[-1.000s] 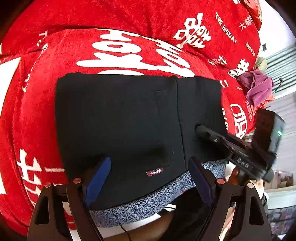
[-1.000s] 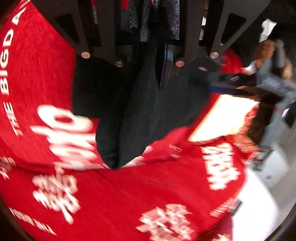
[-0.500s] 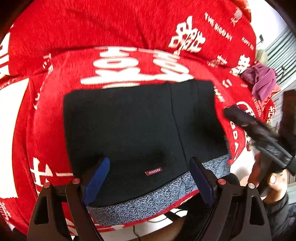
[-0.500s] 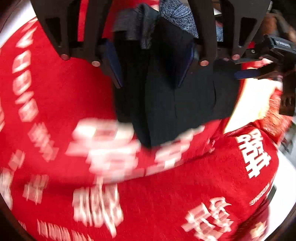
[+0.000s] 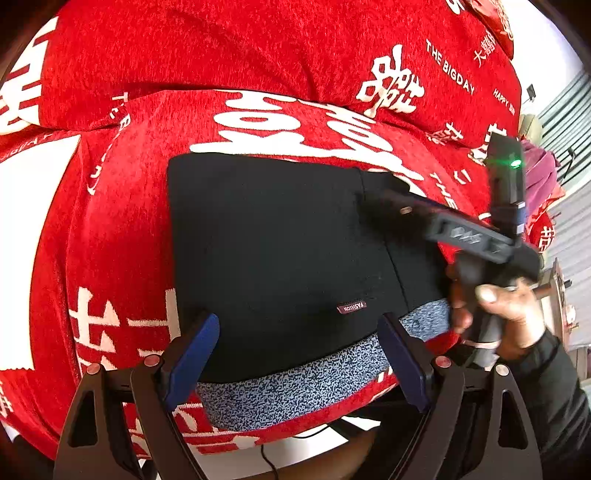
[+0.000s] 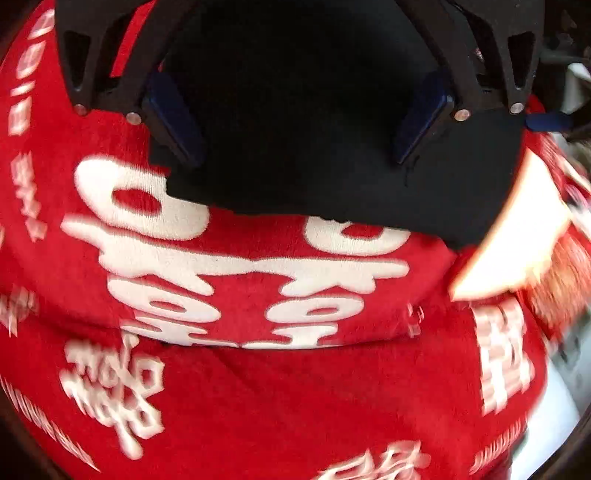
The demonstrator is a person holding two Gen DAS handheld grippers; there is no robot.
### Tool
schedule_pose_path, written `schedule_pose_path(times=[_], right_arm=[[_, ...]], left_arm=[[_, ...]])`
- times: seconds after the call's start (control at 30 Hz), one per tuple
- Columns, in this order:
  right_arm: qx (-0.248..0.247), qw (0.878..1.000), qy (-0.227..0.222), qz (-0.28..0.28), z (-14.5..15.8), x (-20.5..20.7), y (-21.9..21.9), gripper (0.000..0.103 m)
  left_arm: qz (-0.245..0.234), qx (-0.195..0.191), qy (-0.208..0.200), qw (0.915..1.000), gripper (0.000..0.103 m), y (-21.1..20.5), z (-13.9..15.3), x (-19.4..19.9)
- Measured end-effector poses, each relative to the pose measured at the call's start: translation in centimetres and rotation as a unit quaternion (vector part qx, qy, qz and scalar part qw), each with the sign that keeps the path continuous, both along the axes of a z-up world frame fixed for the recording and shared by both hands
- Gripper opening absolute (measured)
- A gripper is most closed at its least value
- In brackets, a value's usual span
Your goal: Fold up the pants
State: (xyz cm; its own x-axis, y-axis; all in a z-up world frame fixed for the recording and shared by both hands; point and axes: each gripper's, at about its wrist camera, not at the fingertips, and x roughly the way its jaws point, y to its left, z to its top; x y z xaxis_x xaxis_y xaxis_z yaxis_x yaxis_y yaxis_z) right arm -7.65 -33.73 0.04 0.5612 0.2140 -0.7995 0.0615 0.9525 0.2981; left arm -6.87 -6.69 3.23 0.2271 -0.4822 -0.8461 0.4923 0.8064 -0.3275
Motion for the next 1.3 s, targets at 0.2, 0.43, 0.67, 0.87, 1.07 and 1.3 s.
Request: schedule_pose_path(times=[0.2,0.43,0.67,0.87,1.07,1.3], right_arm=[[-0.011,1.000,0.006,-0.024,2.9,-3.4,-1.0,0.102],[0.000,0.994,-0.097,0.059,7.3,-14.2,5.0,0.102],[0.065,0.997,-0.006,0.029,0.1,-13.9,4.2,0.103],[0.053,0.997,-0.052,0.019,4.2,-14.6,3.4,0.103],[-0.111,0.992,-0.011,-0.051,5.7,-9.4,4.2,0.103],[-0.113,0.993,0.043,0.005,4.8,-5.4,6.2,0.103]], left_arm=[[0.003,-0.005,-0.003,1.0000,0.092,0.3,0.5,-0.3],[-0.006,0.015,-0.029,0.9995,0.093,0.3,0.4,-1.8],[-0.031,0.099,-0.061,0.9928,0.093,-1.2,-1.9,-2.9],[0.000,0.048,-0.065,0.9968,0.093,0.6,0.6,-1.0],[0.033,0.056,-0.052,0.9965,0.093,-1.0,1.4,3.4],[0.034,0.076,-0.053,0.9951,0.093,-2.6,0.6,3.8]])
